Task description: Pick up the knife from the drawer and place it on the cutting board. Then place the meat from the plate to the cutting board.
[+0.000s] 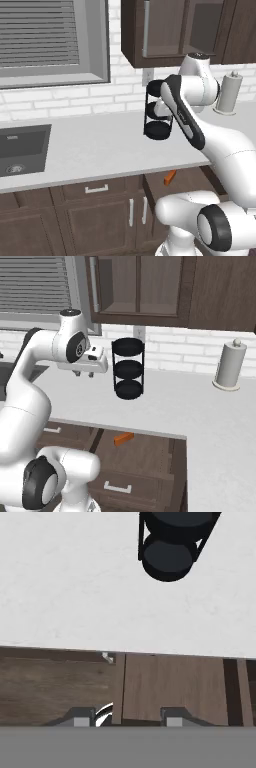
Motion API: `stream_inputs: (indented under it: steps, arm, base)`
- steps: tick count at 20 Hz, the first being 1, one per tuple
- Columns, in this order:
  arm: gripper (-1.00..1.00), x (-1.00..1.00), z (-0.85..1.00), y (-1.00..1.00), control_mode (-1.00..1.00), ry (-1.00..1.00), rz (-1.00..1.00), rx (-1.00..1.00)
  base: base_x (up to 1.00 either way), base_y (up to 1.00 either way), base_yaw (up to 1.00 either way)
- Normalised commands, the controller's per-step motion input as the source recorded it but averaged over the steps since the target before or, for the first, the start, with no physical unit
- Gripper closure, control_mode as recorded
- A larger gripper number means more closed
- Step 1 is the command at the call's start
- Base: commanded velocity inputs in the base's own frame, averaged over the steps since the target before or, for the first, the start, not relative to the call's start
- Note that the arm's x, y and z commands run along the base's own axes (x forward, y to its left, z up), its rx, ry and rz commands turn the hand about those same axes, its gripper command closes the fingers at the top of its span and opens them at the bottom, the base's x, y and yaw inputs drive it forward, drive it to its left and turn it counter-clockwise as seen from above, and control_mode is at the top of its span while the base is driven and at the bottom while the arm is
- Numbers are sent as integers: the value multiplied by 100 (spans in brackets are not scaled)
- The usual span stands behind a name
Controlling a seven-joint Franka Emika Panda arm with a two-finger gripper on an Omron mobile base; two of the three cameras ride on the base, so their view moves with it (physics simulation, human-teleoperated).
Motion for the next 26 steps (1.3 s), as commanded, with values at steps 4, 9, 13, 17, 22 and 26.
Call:
stream_inputs:
  steps: [4, 9, 13, 17, 22, 26]
  arm:
    - [-100, -36, 0, 0, -100, 0, 0, 0]
    - [-100, -99, -4, 0, -100, 0, 0, 1]
    - [-100, -77, -6, -2, -100, 0, 0, 1]
    - [-100, -25, -3, -3, 100, 0, 0, 0]
    - [-100, 0, 0, 0, 100, 0, 0, 0]
    - [-100, 0, 0, 0, 100, 0, 0, 0]
  base:
    - [0, 0, 0]
    - [0, 0, 0]
    - [0, 0, 0]
    - [0, 0, 0]
    - [-4, 0, 0]
    - [-22, 31, -6]
